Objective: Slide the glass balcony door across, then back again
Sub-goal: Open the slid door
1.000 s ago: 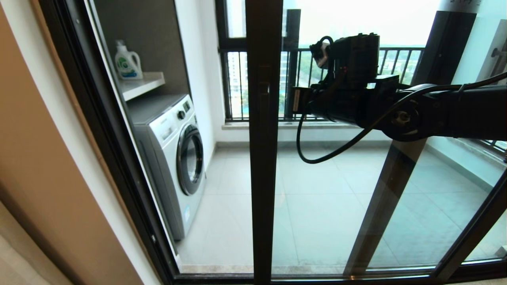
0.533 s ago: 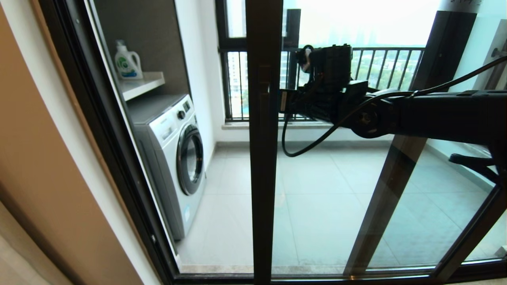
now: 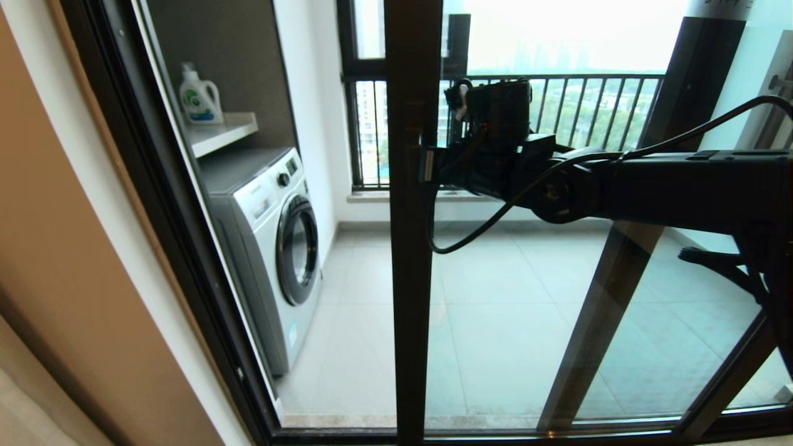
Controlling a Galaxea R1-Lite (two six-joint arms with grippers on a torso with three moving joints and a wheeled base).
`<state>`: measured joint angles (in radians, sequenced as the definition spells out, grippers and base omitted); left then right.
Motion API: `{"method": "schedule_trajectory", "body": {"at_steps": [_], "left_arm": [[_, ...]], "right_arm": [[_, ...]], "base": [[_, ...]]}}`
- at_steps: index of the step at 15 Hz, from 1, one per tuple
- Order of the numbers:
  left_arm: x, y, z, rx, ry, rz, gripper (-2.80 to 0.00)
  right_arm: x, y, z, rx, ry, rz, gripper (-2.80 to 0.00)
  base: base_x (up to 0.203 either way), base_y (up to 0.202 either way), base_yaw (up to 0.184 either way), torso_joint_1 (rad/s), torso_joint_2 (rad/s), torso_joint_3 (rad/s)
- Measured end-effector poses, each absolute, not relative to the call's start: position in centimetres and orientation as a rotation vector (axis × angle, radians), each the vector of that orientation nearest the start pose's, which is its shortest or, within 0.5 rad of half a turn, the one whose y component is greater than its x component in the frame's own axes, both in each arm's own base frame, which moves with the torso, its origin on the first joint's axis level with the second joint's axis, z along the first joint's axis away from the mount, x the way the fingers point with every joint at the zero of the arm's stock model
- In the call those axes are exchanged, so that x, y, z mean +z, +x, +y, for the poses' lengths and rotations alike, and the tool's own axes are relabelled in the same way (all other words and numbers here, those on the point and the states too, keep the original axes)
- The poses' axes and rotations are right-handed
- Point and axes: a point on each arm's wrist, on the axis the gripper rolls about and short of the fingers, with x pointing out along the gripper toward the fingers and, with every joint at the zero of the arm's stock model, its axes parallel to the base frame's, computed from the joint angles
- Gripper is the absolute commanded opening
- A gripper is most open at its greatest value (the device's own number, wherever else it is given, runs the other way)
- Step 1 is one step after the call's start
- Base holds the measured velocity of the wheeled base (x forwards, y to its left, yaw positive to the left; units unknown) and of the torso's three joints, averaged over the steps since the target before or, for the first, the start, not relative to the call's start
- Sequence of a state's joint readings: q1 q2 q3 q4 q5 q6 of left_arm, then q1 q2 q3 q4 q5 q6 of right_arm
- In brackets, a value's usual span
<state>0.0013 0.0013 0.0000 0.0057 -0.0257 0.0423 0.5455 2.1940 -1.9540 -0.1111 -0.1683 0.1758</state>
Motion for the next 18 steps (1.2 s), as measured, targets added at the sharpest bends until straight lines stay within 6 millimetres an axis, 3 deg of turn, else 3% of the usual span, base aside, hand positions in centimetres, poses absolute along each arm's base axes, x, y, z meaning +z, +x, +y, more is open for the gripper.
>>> {"method": "schedule_trajectory", "body": {"at_steps": [18], "left_arm": [[7.5, -2.3, -0.1, -0.024, 0.042, 0.007, -2.80]], "right_arm": [[25.7, 39.4, 25.8, 0.433, 0.133, 0.136, -2.80]], "base": [[0.000, 0.000, 0.000, 0.000, 0.00, 0.000]]}}
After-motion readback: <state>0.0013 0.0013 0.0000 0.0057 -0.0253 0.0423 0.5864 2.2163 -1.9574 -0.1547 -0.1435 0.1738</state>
